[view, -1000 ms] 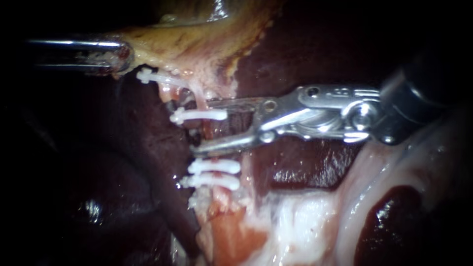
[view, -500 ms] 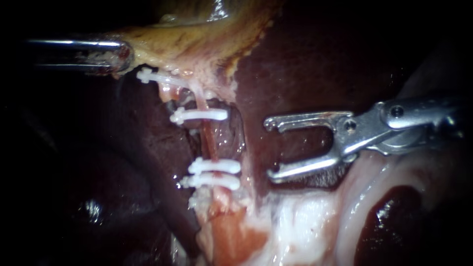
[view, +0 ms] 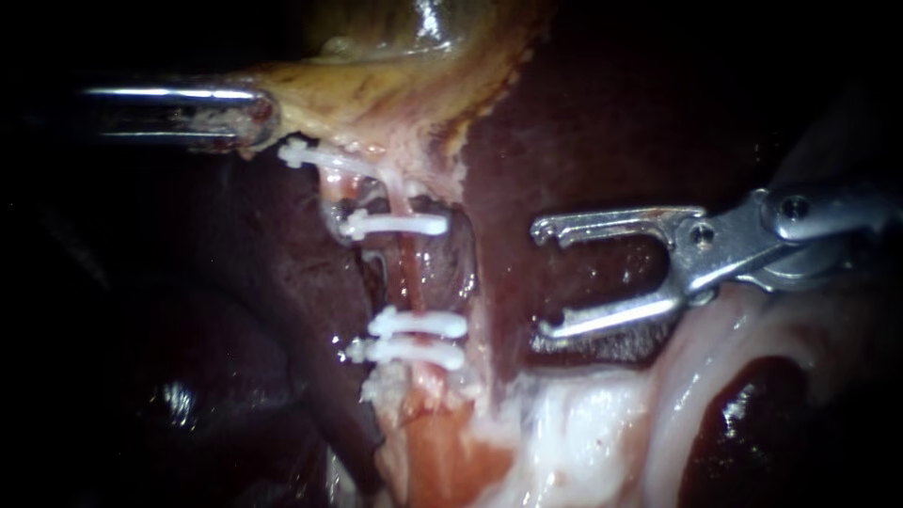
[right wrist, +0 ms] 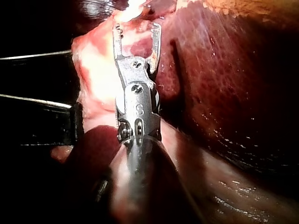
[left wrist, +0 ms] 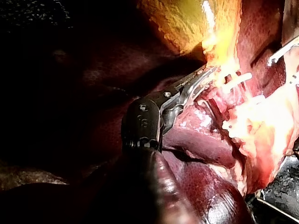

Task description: Going back third clip right tube

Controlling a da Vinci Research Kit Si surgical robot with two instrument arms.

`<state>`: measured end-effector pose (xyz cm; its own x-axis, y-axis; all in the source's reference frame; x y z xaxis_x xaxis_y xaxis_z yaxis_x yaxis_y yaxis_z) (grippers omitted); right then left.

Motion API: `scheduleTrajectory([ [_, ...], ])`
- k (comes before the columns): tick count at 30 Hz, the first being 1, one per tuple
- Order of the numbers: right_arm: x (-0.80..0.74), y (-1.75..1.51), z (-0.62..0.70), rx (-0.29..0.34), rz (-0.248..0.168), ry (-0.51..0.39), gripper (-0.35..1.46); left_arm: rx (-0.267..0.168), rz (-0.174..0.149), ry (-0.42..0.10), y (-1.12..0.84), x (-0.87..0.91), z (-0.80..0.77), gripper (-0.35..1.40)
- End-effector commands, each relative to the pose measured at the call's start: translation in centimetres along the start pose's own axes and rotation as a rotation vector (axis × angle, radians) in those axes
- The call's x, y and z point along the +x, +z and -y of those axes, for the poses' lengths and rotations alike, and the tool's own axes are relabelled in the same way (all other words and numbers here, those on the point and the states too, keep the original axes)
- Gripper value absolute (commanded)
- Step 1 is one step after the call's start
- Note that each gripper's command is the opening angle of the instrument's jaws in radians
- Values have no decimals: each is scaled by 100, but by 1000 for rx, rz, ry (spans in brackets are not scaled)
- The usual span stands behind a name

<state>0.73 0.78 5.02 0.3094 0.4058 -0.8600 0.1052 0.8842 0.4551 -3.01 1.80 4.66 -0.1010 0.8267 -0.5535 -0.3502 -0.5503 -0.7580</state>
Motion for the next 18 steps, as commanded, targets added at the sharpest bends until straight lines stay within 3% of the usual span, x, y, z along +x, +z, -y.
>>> scheduleTrajectory([
  [1, 0, 0, 1, 1, 0, 0, 50, 0, 10, 9, 5, -4, 1, -35],
  [8, -1, -2, 2, 2, 0, -1, 50, -13, 30, -3, 38, -29, 12, -35],
  [18, -1, -3, 2, 2, 0, -1, 50, -15, 33, -1, 42, -32, 14, -35],
])
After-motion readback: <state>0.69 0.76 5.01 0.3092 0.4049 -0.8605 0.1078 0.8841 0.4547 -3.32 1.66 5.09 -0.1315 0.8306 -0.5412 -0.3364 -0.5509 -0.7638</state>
